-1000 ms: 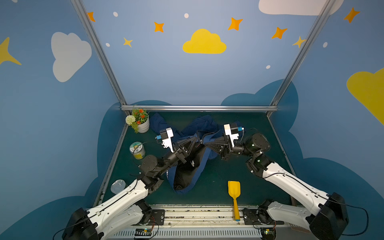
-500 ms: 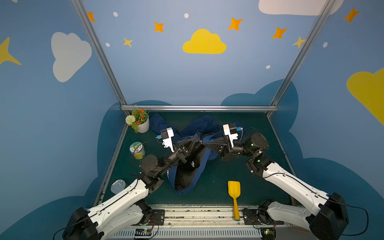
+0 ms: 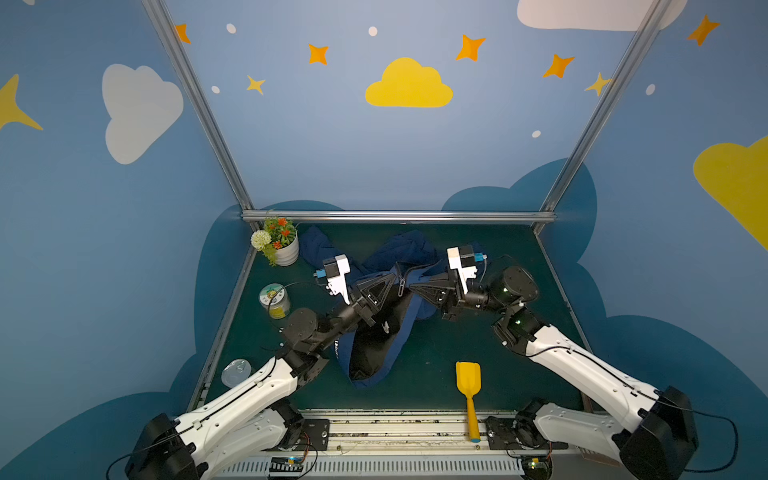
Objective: Zip up the jacket
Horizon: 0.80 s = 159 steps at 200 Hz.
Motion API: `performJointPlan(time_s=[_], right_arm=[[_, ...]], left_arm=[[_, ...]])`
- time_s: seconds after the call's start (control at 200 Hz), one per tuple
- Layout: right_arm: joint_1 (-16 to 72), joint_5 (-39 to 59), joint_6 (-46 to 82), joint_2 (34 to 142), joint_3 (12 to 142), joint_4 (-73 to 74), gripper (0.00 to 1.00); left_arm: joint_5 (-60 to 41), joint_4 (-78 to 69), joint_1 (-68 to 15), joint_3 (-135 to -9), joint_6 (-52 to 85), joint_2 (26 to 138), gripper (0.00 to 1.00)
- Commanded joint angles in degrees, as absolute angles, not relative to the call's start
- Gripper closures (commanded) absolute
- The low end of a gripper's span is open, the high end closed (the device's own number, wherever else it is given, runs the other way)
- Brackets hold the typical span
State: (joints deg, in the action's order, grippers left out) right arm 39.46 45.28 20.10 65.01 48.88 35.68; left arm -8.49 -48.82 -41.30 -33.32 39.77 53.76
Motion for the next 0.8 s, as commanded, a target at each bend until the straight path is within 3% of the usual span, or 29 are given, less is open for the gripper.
performJointPlan(time_s=[0.0, 0.791], right_arm=[[39.4, 43.4, 19.1, 62.9, 49.4, 37.8, 1.0], [39.4, 42.1, 19.4, 61.1, 49.7, 36.3, 1.0]], left_arm=[[-7.7, -48.7, -41.8, -35.7, 36.9, 52.1, 0.97], [-7.3, -43.3, -45.2, -38.3, 22.8, 51.7, 0.97]])
